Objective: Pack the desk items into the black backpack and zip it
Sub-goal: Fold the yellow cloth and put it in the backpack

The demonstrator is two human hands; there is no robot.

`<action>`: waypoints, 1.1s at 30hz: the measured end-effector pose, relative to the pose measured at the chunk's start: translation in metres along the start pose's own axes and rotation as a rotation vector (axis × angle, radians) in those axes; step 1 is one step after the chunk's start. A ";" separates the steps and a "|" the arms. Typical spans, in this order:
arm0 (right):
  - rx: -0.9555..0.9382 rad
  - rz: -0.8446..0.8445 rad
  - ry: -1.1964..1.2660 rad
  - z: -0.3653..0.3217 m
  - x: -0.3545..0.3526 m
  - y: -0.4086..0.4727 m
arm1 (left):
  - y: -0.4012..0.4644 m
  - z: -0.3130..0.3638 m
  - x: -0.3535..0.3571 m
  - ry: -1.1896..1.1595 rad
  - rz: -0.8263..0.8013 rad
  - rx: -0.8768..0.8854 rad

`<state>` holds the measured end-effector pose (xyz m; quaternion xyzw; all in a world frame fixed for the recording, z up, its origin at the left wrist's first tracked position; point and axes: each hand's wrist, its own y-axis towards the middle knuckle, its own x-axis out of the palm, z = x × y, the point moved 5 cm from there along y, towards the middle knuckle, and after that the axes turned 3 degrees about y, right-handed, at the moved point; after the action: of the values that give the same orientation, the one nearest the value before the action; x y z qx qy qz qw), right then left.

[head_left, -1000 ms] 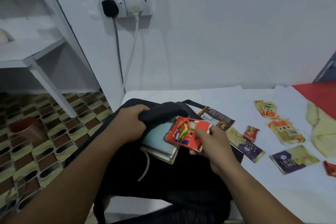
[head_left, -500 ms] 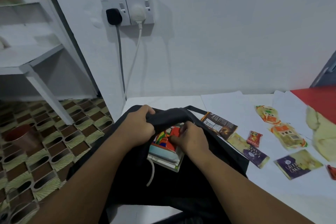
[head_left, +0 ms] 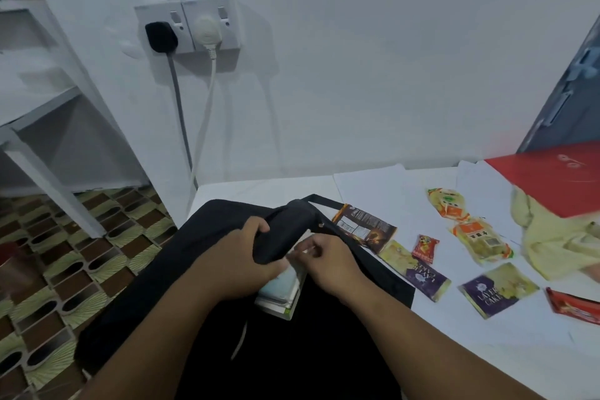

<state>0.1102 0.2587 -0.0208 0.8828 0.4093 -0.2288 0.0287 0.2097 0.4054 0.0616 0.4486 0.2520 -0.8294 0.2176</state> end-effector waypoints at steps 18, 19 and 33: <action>0.029 0.246 0.127 0.113 -0.272 -0.018 | 0.097 0.241 0.146 -0.360 0.270 0.295; 0.014 0.274 0.067 0.124 -0.293 -0.014 | 0.106 0.258 0.159 -0.348 0.267 0.286; 0.036 0.252 -0.600 0.244 -0.455 -0.005 | 0.169 0.399 0.310 0.265 0.110 0.113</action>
<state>-0.2415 -0.1188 -0.0436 0.8200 0.2662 -0.4806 0.1603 -0.0996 -0.0127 -0.0533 0.5787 0.2063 -0.7628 0.2018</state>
